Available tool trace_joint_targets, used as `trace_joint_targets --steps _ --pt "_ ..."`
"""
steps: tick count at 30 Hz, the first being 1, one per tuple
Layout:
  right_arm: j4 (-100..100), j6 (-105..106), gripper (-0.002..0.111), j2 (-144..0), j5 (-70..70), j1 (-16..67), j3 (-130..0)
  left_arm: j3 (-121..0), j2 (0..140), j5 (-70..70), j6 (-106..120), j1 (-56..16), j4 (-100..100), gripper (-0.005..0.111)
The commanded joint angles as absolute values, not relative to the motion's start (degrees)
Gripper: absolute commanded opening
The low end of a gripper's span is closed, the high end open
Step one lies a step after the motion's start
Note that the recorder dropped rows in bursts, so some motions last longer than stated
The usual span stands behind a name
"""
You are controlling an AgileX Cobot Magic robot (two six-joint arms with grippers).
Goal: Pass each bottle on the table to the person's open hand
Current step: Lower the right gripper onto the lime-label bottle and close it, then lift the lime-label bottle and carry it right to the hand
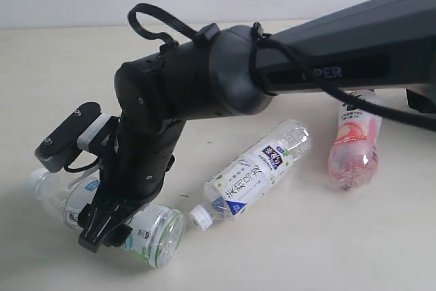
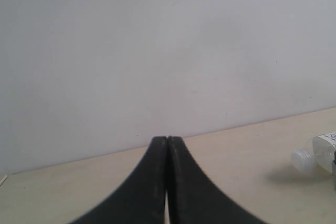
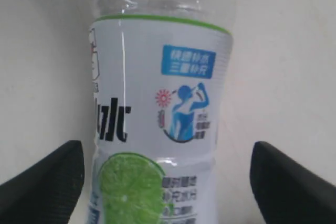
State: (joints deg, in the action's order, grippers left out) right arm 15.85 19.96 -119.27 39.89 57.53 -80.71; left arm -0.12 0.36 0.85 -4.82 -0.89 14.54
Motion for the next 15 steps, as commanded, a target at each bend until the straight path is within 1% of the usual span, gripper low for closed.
trace_joint_targets --steps 1,6,8,10,11,15 --pt "15.8 22.2 0.081 -120.8 38.9 58.7 -81.1 0.0 0.0 0.9 -4.7 -0.7 14.6 0.000" --pt "16.5 22.8 0.080 -121.6 38.7 58.7 -81.1 0.0 0.0 0.9 -4.7 -0.7 14.6 0.000" --pt "16.5 22.7 0.077 -121.6 38.7 58.7 -81.1 0.0 0.0 0.9 -4.7 -0.7 14.6 0.000" --pt "16.5 22.7 0.069 -121.6 38.7 58.7 -81.1 0.0 0.0 0.9 -4.7 -0.7 14.6 0.000" --pt "16.5 22.7 0.063 -121.6 38.7 58.7 -81.1 0.0 0.0 0.9 -4.7 -0.7 14.6 0.000" --pt "16.5 22.7 0.036 -121.4 38.2 58.7 -81.1 0.0 0.0 0.9 -4.7 -0.7 14.6 0.000"
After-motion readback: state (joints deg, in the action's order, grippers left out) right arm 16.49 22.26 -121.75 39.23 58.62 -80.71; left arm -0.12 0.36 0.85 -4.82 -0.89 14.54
